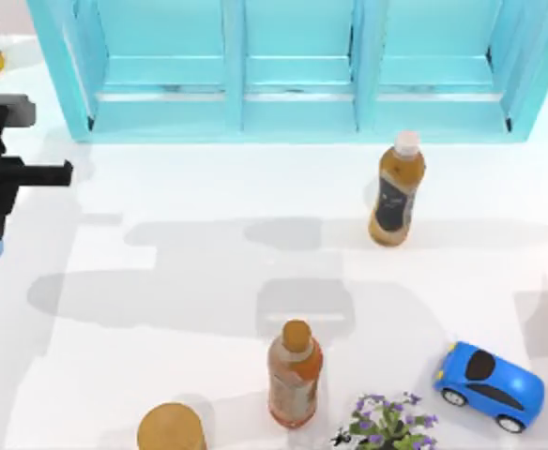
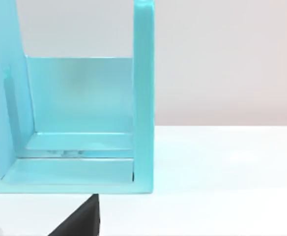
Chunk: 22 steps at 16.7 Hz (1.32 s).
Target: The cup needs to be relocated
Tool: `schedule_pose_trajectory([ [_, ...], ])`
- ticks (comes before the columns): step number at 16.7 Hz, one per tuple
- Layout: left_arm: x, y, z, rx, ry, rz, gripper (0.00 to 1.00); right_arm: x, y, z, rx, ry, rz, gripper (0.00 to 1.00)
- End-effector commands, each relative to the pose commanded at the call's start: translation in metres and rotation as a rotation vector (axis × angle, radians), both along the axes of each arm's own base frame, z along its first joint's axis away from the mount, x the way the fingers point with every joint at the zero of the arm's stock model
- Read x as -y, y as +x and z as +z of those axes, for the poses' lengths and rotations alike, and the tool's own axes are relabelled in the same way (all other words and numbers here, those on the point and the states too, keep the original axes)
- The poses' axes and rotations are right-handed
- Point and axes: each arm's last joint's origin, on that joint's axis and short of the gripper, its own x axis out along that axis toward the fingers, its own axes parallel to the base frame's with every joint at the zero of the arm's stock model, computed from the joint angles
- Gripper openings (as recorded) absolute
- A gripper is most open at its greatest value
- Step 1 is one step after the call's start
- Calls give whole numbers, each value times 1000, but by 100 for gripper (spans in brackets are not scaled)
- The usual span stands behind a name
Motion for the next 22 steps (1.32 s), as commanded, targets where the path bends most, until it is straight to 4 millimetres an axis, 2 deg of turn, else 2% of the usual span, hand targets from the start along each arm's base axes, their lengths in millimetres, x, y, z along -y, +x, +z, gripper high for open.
schedule_pose_trajectory([
  [6,-1,0,-1,-2,3,-4,0,0,0,0,0,0,0,100],
  [8,-3,0,-12,-5,2,-4,0,0,0,0,0,0,0,100],
  [14,-11,-1,-62,2,0,0,0,0,0,0,0,0,0,100],
  [18,-12,-2,-64,0,0,0,0,0,0,0,0,0,0,100],
  [22,-12,-2,-64,0,0,0,30,0,0,0,0,0,0,100],
])
